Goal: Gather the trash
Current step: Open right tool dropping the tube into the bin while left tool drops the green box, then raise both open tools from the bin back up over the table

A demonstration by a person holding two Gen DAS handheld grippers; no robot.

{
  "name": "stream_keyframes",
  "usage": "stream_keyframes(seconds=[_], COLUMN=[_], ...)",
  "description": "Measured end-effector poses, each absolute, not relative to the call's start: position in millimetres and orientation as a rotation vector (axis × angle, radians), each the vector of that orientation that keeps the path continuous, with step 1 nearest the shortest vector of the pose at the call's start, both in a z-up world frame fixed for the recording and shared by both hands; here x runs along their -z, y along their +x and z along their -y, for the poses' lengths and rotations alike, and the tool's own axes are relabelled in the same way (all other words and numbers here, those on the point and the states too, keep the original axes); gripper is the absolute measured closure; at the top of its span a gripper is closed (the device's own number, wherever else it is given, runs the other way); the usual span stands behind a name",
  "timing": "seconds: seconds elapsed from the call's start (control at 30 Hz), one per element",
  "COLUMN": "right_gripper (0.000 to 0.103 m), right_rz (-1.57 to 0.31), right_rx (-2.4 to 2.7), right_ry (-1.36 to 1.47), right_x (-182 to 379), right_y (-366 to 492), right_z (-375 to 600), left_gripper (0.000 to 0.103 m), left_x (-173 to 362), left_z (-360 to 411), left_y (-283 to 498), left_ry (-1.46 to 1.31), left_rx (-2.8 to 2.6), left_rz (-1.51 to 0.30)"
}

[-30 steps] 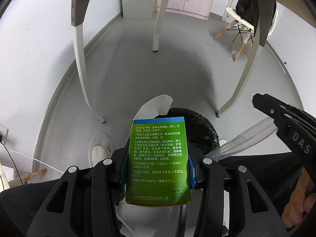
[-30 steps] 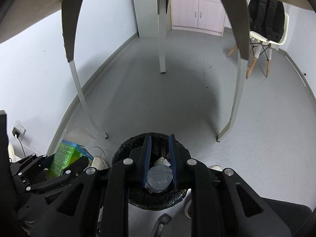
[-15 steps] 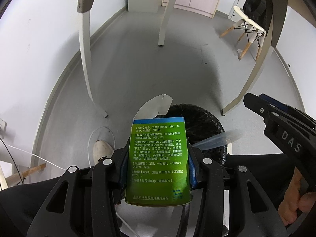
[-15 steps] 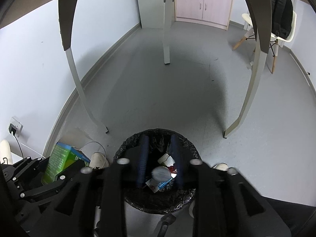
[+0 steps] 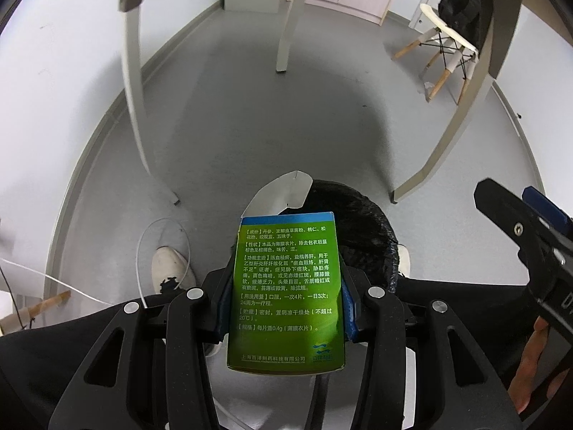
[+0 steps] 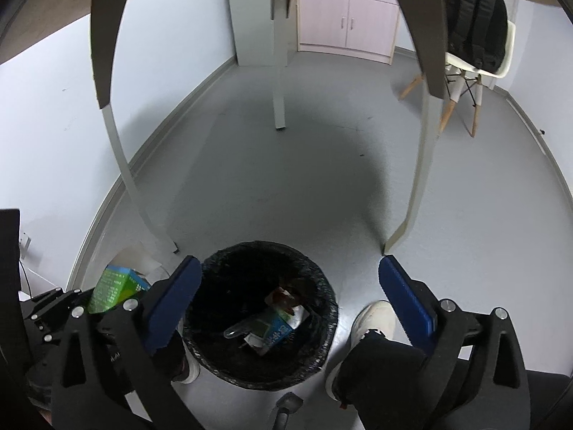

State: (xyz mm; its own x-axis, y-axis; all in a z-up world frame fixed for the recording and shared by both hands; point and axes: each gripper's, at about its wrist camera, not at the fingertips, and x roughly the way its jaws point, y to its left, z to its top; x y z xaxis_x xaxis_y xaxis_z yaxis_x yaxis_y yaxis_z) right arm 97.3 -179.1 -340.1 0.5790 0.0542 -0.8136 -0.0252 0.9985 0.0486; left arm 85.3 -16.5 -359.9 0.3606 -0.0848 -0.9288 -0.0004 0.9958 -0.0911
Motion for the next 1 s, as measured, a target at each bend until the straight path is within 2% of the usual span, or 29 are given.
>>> stream_keyframes(seconds=[0.47, 0.93, 1.0], right_gripper=[0.008, 0.008, 0.008], right_rz=[-0.981, -0.992, -0.995], right_rx=[0.037, 0.033, 0.038], right_ry=[0.104, 0.117, 0.112], right_x=[349.9, 348.9, 348.5], right_y=[84.7, 84.6, 83.9], right_z=[241.7, 240.2, 239.5], left_gripper=[0.055, 0.01, 0.008], left_x=[365.8, 352.7, 349.8], left_z=[60.3, 57.3, 54.4], left_y=[92.1, 83.6, 80.7], left_ry=[-0.018, -0.008, -0.011], left_rx=[0.105, 0.082, 0.077], left_rz=[-1.208, -1.136, -1.125])
